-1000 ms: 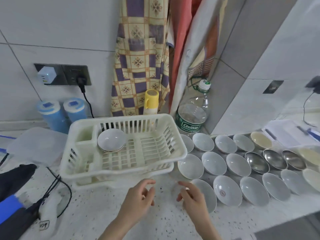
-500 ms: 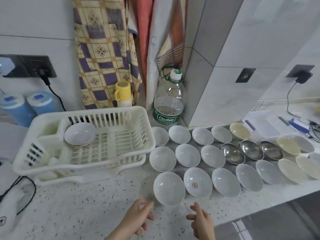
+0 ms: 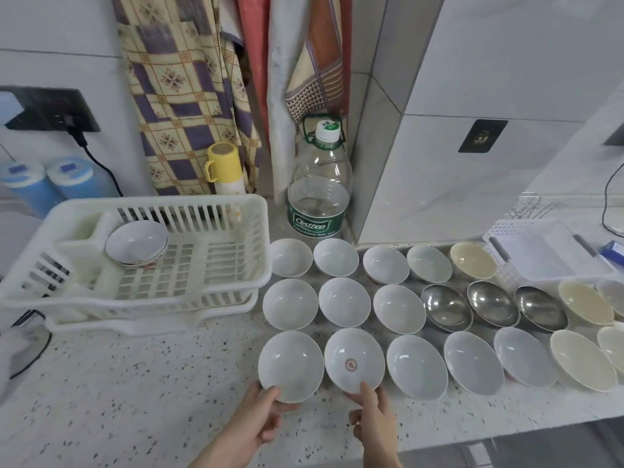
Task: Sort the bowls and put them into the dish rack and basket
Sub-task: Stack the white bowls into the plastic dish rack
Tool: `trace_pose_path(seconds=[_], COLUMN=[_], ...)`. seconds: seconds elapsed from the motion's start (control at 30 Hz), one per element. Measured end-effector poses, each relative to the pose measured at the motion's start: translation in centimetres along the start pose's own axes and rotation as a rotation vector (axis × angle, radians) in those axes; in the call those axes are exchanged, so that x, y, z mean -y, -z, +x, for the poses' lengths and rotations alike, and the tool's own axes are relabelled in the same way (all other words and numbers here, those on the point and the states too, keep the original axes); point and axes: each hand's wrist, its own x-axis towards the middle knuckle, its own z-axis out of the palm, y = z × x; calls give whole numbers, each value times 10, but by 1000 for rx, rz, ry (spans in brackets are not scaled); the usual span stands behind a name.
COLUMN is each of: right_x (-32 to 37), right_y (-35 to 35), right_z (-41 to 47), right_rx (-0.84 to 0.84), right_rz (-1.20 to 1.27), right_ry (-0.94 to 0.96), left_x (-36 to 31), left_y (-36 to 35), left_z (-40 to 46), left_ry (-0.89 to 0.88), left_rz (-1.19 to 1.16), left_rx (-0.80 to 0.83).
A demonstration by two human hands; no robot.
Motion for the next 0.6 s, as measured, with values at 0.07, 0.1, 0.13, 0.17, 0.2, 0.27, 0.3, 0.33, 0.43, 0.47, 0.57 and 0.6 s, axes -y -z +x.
trace_pose_path(seconds=[0.07,0.1,0.13,0.17,0.2,0.27,0.3,0.33,0.43,0.47,0.57,0.6], right_x=[0,-1,-1,-1,-1,-1,-2,-3,2,5,20,28], right_y=[-1,-2,-2,-3,-4,-5,-6,-8,-16,-21,-37,-44], right_z=[0,1,2,3,2,0,-3,-5,-16,-21,-37,-42], right_rx=[4,1,-2,-4,-9,-26,-36,-46,-59,-52,-33,-14], right_rz=[10,23,42,67,93,136,154,171,218,244,295,311], right_ry=[-9,-18,-29,-39,-44,-35,-22,-6,52,79,170,198], left_x=[-1,-1,-2,-3,-5,-8,-11,-14,-28,-34,-50,-55], left_y=[-3,-3,-4,-3,-2,2,6,9,24,31,54,63], left_z=[0,0,0,-1,-3,-8,-12,-17,-36,-43,-60,-65], left_ry=[-1,-5,-13,-25,-39,-69,-79,-88,-138,-162,-229,-251], left_rz=[2,6,13,19,25,46,56,62,61,64,36,6], left_rx=[3,-6,-18,-31,-42,-52,-49,-40,-1,5,-12,-28])
